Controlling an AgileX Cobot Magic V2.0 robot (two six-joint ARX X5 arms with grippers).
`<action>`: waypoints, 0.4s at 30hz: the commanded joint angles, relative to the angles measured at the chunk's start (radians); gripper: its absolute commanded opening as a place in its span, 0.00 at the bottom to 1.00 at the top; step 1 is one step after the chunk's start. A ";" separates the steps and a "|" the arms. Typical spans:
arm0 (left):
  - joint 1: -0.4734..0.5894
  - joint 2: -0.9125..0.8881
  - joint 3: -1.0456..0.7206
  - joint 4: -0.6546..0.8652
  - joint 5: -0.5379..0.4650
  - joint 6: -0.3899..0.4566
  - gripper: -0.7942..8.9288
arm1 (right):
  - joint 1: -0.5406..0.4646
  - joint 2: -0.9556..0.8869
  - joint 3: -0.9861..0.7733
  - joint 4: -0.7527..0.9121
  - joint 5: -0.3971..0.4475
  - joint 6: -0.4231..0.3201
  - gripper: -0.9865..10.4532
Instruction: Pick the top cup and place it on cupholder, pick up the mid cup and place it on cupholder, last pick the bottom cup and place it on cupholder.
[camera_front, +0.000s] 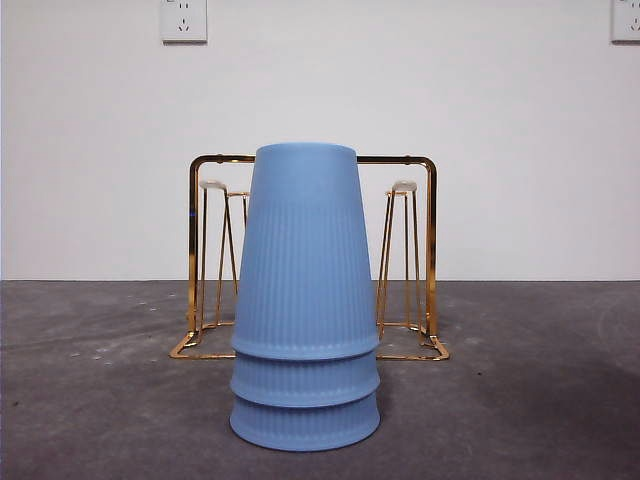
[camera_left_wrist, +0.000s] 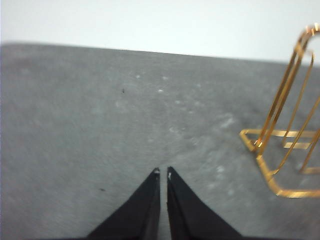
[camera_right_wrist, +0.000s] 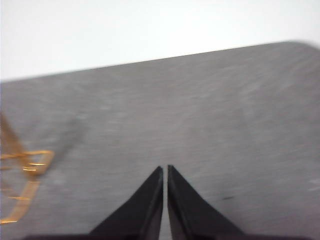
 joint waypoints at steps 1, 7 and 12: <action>0.002 -0.002 -0.021 0.028 0.002 -0.203 0.10 | 0.000 -0.003 -0.003 0.027 -0.061 0.179 0.09; 0.002 -0.002 -0.002 0.038 0.006 -0.406 0.10 | -0.001 -0.003 0.007 0.032 -0.116 0.261 0.09; 0.002 0.000 0.035 0.037 0.050 -0.464 0.10 | -0.001 -0.003 0.061 0.024 -0.150 0.296 0.09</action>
